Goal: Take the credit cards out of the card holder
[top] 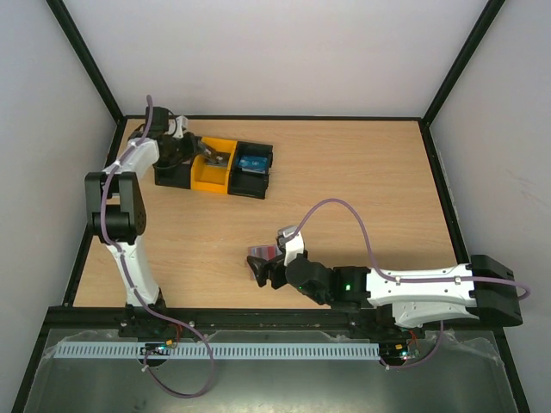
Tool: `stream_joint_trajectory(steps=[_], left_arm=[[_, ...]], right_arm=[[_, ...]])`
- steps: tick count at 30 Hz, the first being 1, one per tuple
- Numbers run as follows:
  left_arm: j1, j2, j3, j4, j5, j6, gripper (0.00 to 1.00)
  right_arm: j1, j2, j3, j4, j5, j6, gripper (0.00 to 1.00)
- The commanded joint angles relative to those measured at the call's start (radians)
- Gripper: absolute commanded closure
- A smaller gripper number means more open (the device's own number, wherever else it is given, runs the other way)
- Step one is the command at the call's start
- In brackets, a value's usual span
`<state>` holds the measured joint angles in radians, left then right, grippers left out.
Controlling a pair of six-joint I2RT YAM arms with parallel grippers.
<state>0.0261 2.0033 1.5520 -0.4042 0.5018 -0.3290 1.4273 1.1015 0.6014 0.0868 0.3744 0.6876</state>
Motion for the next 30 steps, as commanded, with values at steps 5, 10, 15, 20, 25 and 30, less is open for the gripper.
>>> stream_joint_trajectory(steps=[5, 10, 15, 20, 25, 30], left_arm=[[-0.022, 0.063, 0.076, -0.036, 0.015, 0.018, 0.97], [-0.035, 0.089, 0.103, -0.052, 0.006, 0.024, 0.97], [-0.035, 0.108, 0.126, -0.058, -0.006, 0.024, 0.97], [-0.035, 0.125, 0.136, -0.053, 0.007, 0.023, 0.96], [-0.035, 0.142, 0.145, -0.062, -0.010, 0.026, 0.94], [-0.035, 0.145, 0.145, -0.060, -0.016, 0.023, 0.92]], right_arm=[[0.006, -0.001, 0.022, -0.035, 0.038, -0.005, 0.02], [0.005, -0.014, 0.013, -0.031, 0.046, -0.009, 0.02], [0.005, -0.016, 0.014, -0.040, 0.052, -0.010, 0.02], [0.005, -0.018, 0.013, -0.044, 0.065, -0.008, 0.02], [0.005, -0.023, 0.012, -0.044, 0.067, -0.009, 0.02], [0.005, -0.019, 0.012, -0.042, 0.068, -0.008, 0.02]])
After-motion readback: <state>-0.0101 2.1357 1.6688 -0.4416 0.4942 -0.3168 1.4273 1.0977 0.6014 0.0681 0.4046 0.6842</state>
